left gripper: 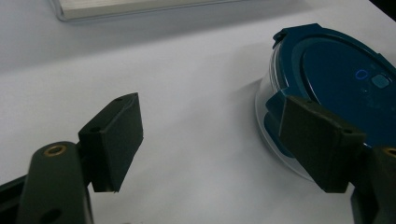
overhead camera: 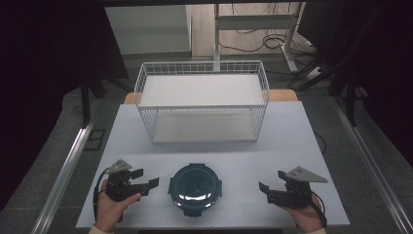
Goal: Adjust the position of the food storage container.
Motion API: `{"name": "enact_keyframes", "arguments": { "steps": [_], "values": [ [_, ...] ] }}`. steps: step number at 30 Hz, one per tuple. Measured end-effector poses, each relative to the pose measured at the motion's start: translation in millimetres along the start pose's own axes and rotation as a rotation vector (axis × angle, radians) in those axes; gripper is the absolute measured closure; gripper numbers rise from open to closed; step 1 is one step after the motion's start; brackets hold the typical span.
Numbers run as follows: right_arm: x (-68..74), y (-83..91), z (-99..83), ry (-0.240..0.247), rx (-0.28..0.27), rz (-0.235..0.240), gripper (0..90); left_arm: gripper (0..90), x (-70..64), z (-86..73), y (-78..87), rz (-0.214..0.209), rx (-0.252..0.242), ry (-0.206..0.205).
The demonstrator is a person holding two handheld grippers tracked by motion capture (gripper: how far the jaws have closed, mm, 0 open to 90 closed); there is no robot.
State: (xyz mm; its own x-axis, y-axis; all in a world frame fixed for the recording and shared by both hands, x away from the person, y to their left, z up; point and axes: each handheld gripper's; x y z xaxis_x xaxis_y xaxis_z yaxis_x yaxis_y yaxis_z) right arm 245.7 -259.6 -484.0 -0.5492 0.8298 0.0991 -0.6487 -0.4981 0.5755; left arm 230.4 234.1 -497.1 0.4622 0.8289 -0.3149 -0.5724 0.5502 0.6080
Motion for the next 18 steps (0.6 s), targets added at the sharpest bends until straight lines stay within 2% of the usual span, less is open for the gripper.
{"name": "enact_keyframes", "arguments": {
  "steps": [18],
  "values": [
    [0.1, 0.1, -0.3, 0.010, -0.002, -0.016, 16.8, 22.1, -3.2, 3.5, 10.3, -0.021, -0.003, -0.015]
  ]
}}
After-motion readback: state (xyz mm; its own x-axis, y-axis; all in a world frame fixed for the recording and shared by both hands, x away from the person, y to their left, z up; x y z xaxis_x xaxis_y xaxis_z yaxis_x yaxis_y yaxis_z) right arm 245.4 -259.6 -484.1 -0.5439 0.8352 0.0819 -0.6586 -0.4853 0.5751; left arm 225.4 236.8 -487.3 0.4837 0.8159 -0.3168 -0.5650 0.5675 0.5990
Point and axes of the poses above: each handheld gripper's, and its own axes: y roughly backward along the jaws, z roughly out of its top, x roughly to its left
